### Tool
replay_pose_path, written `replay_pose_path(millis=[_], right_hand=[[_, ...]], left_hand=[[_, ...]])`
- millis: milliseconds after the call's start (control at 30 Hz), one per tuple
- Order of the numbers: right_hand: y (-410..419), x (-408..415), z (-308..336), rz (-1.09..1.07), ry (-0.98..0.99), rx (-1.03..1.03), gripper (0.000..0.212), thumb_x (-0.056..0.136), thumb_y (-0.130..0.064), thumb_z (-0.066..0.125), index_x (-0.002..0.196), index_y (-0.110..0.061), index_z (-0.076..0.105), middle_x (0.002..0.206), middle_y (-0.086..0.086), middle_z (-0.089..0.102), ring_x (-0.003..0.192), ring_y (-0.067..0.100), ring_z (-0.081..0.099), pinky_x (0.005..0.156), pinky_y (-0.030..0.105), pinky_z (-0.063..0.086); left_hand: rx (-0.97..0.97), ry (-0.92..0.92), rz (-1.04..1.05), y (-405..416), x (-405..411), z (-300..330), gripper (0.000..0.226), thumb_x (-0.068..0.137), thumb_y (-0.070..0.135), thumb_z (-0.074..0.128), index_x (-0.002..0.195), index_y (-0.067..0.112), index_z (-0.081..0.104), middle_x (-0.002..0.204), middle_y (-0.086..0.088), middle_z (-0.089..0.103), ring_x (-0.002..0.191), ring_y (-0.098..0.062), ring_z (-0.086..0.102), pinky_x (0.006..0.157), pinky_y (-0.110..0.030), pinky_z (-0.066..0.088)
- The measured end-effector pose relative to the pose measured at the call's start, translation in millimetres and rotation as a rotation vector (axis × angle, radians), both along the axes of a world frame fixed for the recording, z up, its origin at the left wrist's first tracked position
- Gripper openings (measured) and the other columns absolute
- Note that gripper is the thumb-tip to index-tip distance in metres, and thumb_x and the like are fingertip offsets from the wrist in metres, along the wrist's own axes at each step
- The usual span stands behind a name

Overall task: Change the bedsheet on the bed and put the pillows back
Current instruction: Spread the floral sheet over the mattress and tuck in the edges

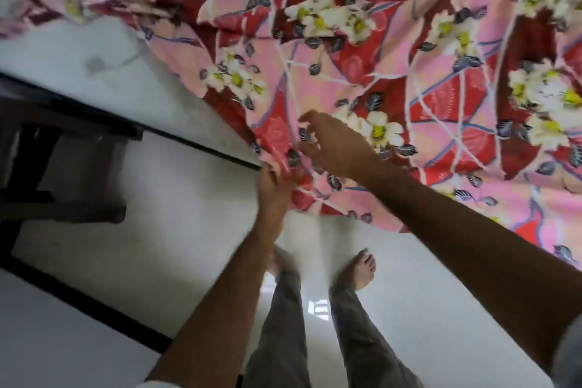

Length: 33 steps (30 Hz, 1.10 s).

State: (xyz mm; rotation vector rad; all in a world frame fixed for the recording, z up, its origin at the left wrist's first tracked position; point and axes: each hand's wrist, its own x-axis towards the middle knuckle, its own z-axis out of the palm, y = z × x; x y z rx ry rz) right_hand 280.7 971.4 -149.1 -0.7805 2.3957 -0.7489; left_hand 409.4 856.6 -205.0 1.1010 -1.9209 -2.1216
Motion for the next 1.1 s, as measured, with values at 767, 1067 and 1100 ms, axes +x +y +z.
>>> replay_pose_path(millis=[767, 1067, 1100], right_hand=[[-169, 3, 0, 0.803, -0.669, 0.859, 0.03, 0.086, -0.002, 0.067, 0.114, -0.013, 0.064, 0.102, 0.003, 0.067, 0.096, 0.023, 0.067, 0.079, 0.029, 0.055], [-442, -47, -20, 0.133, -0.305, 0.056, 0.078, 0.082, -0.053, 0.072, 0.14, -0.011, 0.042, 0.127, 0.011, 0.06, 0.116, 0.031, 0.059, 0.095, 0.041, 0.05], [-464, -44, -25, 0.154, -0.308, 0.105, 0.092, 0.078, -0.057, 0.074, 0.146, -0.01, 0.034, 0.135, 0.014, 0.056, 0.121, 0.034, 0.057, 0.099, 0.044, 0.048]], left_hand=[[0.627, 0.075, 0.516, -304, -42, 5, 0.007, 0.097, 0.005, 0.063, 0.103, 0.009, 0.062, 0.08, -0.001, 0.071, 0.07, -0.015, 0.068, 0.056, -0.024, 0.053], [0.039, -0.113, 0.12, -344, 17, 4, 0.034, 0.08, 0.031, 0.08, 0.108, 0.015, 0.07, 0.091, 0.011, 0.077, 0.083, -0.008, 0.07, 0.074, -0.028, 0.057], [0.081, -0.155, 0.05, -343, 16, 4, 0.038, 0.074, 0.04, 0.08, 0.104, 0.019, 0.071, 0.091, 0.01, 0.077, 0.083, -0.009, 0.071, 0.076, -0.031, 0.058]])
